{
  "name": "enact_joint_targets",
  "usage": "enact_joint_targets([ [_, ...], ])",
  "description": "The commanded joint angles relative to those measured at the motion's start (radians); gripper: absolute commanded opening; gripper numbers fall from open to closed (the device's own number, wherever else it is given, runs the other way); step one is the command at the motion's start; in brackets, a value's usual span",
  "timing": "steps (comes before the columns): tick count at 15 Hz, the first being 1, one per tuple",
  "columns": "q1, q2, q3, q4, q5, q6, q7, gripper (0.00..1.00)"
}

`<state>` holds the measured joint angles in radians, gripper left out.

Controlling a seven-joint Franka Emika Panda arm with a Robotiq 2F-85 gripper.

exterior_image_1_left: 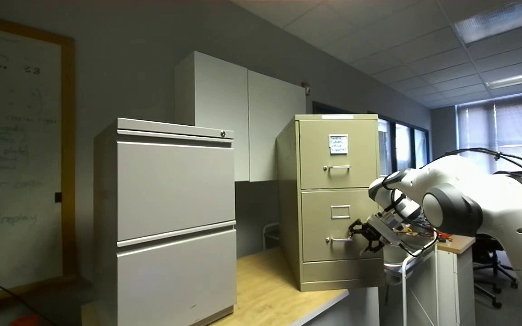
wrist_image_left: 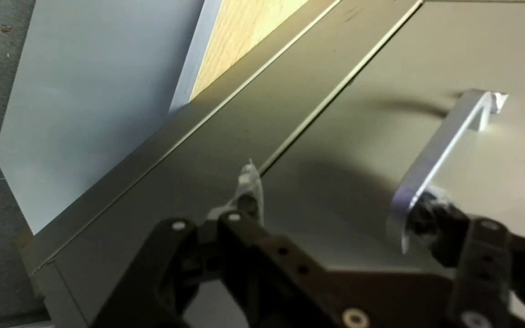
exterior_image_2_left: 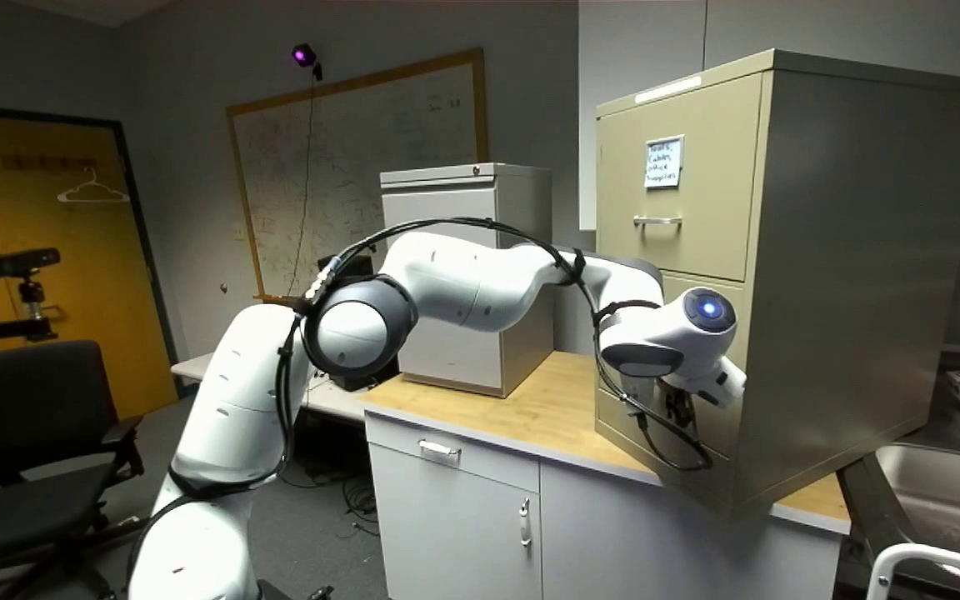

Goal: Open the bottom drawer of the cabinet on the right

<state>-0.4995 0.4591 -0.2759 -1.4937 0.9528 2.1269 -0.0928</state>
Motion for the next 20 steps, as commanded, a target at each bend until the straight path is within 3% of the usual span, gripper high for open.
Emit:
enact_joint_targets([
  [1, 0.0, 0.058, 0.005, 0.087, -0.063, -0.059, 0.059, 0.51],
  [8, 0.028, 0.09, 0.01, 0.237, -0.267, -0.155, 0.147, 0.01],
  [13, 0.048, 0.074, 0.028, 0.319, -0.508, -0.273, 0.155, 0.05],
  [14, 0.091, 0.044, -0.005, 0.277, -0.53, -0.259, 0.161, 0.05],
  [20, 0.173, -0.083, 0.021, 0.023, -0.63, -0.087, 0.112, 0.05],
])
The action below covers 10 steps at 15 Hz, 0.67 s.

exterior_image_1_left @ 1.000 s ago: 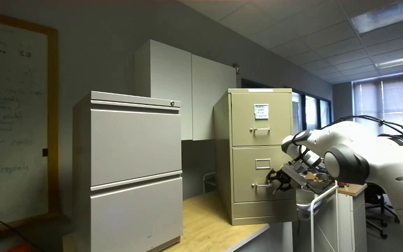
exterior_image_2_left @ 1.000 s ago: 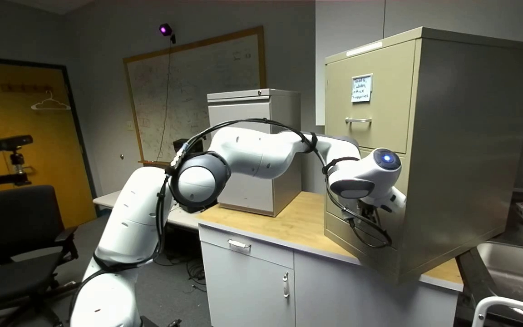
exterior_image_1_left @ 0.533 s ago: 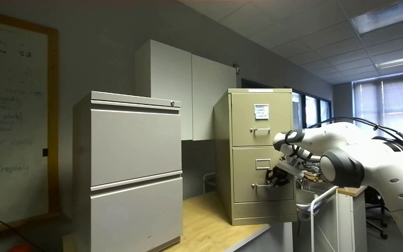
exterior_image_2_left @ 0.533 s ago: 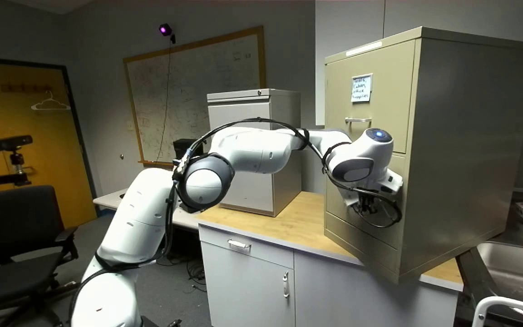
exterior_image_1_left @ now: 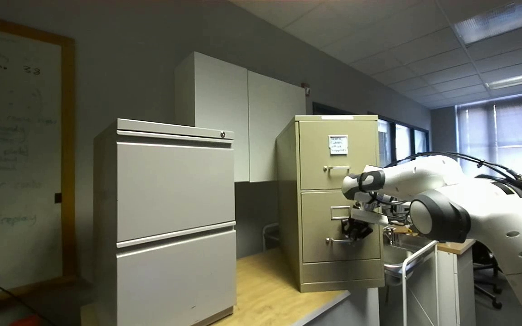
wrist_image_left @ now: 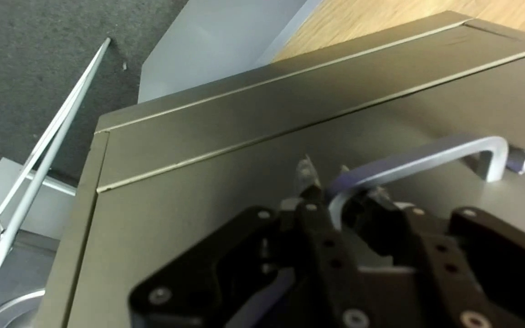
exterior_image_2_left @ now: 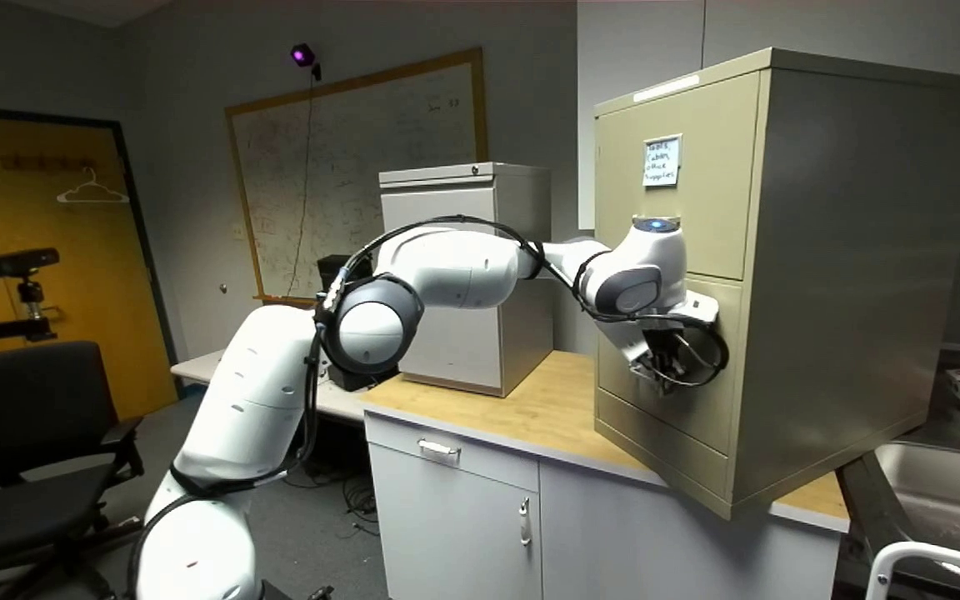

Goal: Open the bottom drawer of the cabinet on the right

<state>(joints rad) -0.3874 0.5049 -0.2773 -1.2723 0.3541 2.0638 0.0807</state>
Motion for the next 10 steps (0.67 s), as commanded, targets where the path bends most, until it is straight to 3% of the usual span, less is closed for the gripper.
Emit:
enact_joint_targets([
  [1, 0.063, -0.137, 0.027, -0.225, -0.037, 0.008, -0.073, 0.05],
  [10, 0.058, -0.233, 0.052, -0.428, -0.002, 0.227, -0.113, 0.05],
])
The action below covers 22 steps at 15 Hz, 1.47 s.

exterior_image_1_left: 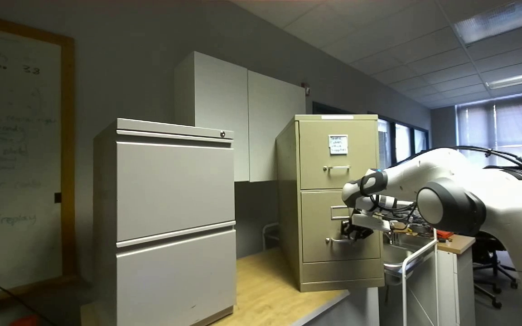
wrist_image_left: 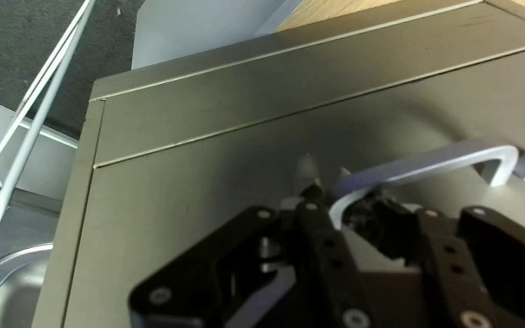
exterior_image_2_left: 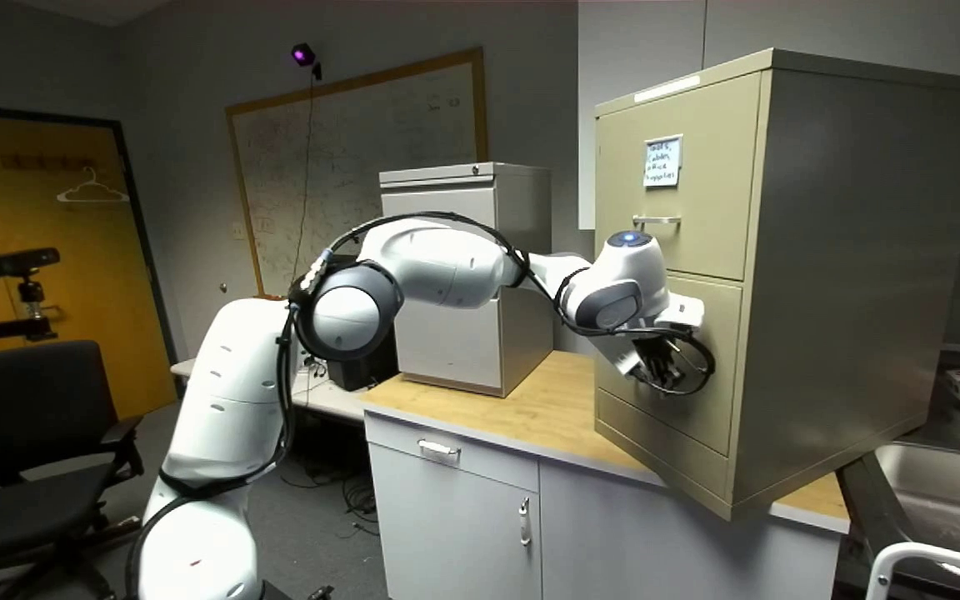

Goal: Open the bottom drawer of the cabinet on the right

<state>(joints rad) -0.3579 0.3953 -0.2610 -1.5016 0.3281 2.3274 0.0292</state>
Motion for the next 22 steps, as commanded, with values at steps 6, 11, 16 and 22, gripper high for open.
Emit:
enact_joint_targets([
  [6, 0.01, -0.187, 0.071, -0.317, 0.033, 0.056, -0.068, 0.05],
  [11, 0.009, -0.261, 0.079, -0.436, 0.092, 0.133, -0.094, 0.05],
  [16, 0.017, -0.347, 0.08, -0.57, 0.193, 0.21, -0.152, 0.05],
  [22, 0.024, -0.458, 0.082, -0.726, 0.392, 0.282, -0.278, 0.05],
])
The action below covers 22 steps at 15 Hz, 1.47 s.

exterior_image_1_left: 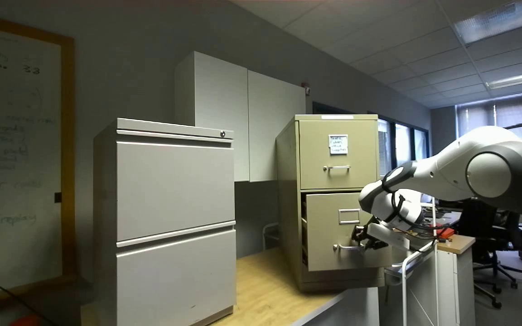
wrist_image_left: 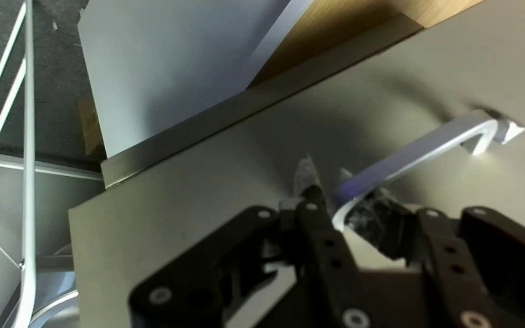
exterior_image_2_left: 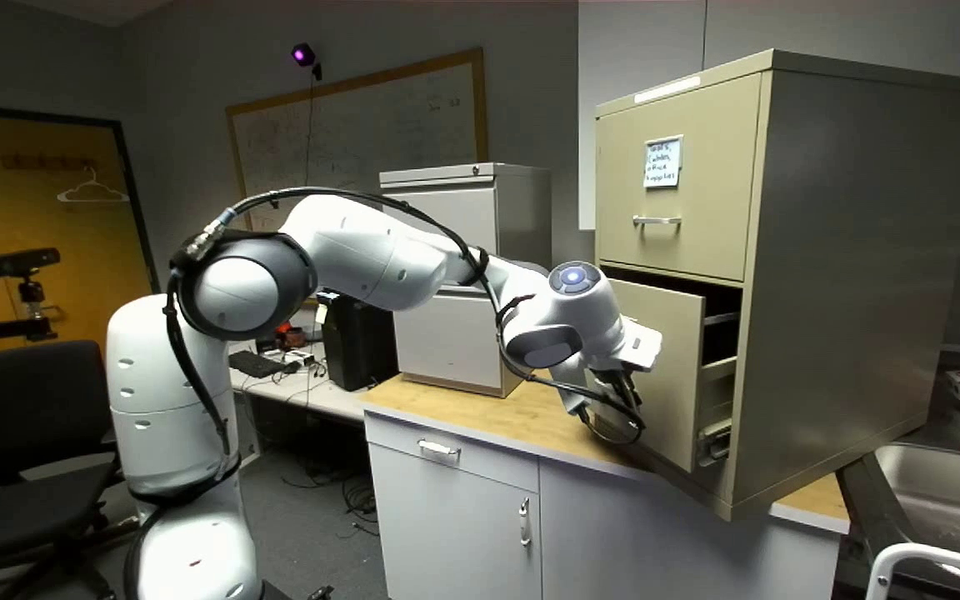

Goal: Open the bottom drawer of the cabinet on the right

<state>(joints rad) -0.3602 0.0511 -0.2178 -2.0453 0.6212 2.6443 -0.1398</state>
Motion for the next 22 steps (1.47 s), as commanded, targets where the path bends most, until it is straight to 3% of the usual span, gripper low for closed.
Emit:
enact_joint_targets([
  [1, 0.029, -0.132, 0.038, -0.206, 0.138, -0.026, -0.135, 0.05],
  [13, 0.045, -0.346, 0.017, -0.464, 0.609, -0.005, -0.432, 0.05],
  [22, 0.045, -0.515, 0.01, -0.644, 0.85, -0.019, -0.557, 0.05],
])
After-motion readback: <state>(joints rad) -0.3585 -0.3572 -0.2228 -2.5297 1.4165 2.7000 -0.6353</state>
